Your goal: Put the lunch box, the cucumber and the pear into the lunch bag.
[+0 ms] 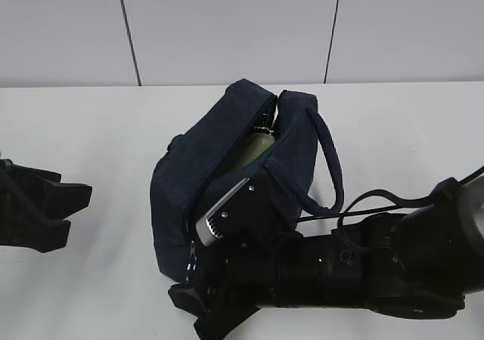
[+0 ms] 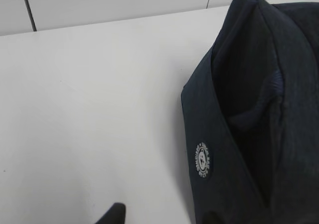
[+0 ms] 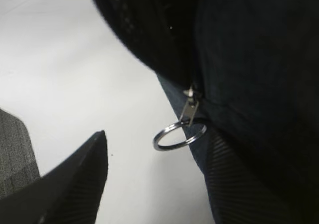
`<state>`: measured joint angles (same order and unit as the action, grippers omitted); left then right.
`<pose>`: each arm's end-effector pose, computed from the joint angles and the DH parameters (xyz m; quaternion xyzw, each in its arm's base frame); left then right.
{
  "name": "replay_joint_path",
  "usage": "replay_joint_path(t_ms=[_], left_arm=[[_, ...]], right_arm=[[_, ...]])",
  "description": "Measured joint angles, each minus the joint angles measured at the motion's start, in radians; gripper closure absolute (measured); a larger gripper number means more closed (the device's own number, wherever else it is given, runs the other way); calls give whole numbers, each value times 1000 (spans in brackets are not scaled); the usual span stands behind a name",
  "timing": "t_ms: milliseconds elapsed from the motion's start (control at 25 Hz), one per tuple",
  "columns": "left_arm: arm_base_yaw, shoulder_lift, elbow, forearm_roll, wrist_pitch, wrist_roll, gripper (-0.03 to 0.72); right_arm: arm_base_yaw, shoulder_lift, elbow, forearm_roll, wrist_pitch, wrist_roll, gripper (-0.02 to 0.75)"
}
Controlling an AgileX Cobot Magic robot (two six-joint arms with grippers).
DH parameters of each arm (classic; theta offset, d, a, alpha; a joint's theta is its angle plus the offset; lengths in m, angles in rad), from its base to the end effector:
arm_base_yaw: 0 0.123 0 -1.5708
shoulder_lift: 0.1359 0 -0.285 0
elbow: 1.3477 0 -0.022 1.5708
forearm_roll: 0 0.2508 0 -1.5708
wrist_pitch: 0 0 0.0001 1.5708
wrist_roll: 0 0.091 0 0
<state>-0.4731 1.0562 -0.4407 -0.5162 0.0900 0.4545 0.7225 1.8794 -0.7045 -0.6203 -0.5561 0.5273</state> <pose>0.1735 -0.0934 0.2285 0.1918 0.8649 -0.1410 0.4420 0.2284 0.2385 0.1181 -0.3841 0.7930 0.2856 0.3770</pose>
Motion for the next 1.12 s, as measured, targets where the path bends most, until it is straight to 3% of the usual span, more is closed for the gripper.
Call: replay_joint_path(t_ms=[1120], left_arm=[[0, 0, 0, -7, -14, 0, 400]], right_arm=[[0, 2, -4, -16, 64, 23, 283]])
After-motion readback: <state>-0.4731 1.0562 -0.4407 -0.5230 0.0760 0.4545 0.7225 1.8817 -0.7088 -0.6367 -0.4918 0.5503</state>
